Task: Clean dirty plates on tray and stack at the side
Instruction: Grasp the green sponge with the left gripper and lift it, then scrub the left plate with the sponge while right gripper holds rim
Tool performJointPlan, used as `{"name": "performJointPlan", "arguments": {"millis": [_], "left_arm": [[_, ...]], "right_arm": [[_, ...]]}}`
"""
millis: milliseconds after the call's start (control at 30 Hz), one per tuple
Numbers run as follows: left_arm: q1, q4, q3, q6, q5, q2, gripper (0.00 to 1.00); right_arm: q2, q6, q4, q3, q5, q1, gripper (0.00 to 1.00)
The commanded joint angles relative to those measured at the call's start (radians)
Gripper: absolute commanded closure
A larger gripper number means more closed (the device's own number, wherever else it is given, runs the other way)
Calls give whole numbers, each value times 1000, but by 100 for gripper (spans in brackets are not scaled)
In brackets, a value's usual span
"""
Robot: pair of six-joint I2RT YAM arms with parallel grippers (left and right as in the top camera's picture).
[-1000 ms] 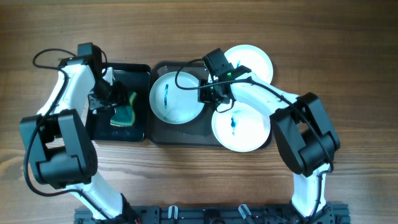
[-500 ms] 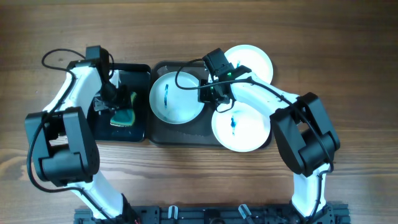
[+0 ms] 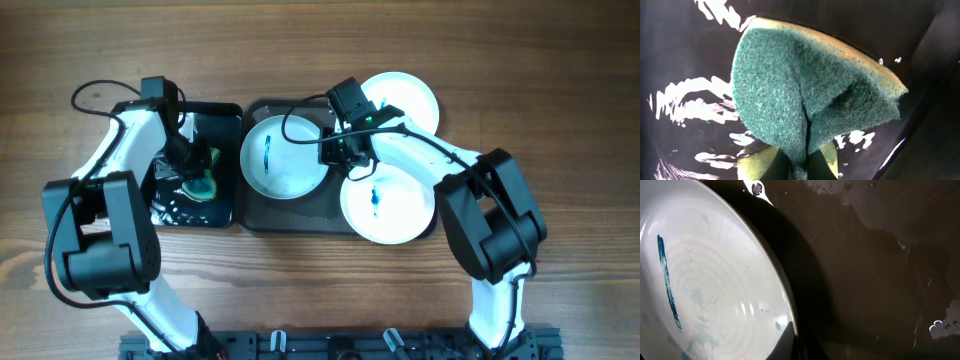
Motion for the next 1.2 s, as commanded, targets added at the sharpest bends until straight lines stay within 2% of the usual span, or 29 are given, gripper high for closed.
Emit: {"name": "performJointPlan", "arguments": {"millis": [0, 167, 333, 567, 700, 1000, 1167], "left_arm": [[-6, -48, 64, -53, 34, -29, 96], [-27, -128, 182, -154, 34, -86, 96], [-83, -128, 197, -207, 79, -94, 96], [-262, -20, 195, -335, 66, -84, 96], [-326, 27, 195, -358, 67, -46, 96], [-337, 76, 194, -377, 76, 139, 96], [-362, 27, 193, -378, 90, 187, 96]], "right_arm": [[26, 3, 6, 19, -27, -3, 96], [26, 4, 6, 19, -27, -3, 96], [26, 4, 6, 19, -28, -3, 96], [26, 4, 6, 19, -32, -3, 96], [26, 4, 5, 19, -32, -3, 96], [26, 3, 6, 19, -35, -3, 96], [26, 3, 6, 19, -35, -3, 96]]}}
